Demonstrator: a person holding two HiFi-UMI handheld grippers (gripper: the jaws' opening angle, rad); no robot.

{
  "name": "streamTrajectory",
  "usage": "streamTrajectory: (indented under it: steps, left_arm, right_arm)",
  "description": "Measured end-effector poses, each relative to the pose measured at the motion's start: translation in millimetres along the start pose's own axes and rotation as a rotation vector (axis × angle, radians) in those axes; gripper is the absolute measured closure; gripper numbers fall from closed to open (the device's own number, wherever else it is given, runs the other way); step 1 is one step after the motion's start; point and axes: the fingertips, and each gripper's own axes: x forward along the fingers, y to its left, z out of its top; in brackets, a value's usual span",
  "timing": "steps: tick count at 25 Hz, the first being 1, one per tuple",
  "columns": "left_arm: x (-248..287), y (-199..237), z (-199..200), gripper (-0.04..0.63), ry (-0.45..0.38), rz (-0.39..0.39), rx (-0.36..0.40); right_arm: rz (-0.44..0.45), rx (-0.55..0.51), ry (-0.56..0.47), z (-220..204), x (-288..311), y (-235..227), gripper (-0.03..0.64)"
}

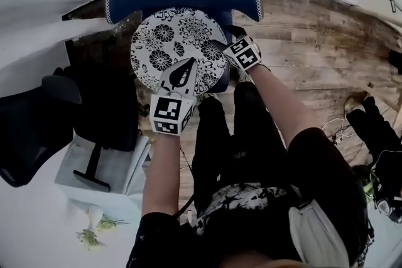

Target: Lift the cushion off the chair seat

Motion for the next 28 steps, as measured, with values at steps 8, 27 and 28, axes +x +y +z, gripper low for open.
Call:
streamTrajectory:
  steps: [8,27,28]
  left_arm:
    - [7,16,-24,0.583,0.0,0.025,-0.061]
    - [3,27,-32,0.583,-0.017,0.043,-0.098]
    - [3,26,-32,0.583,-0.018,0.043,-0.099]
  right_arm:
    - [-0.006,0.016,0.046,-6,35,-13,0.336]
    - [-0.06,-0.072,0.096,-14,45,-15,0.581]
    - [-0.06,-0.074,0.094,-14,44,-15,0.584]
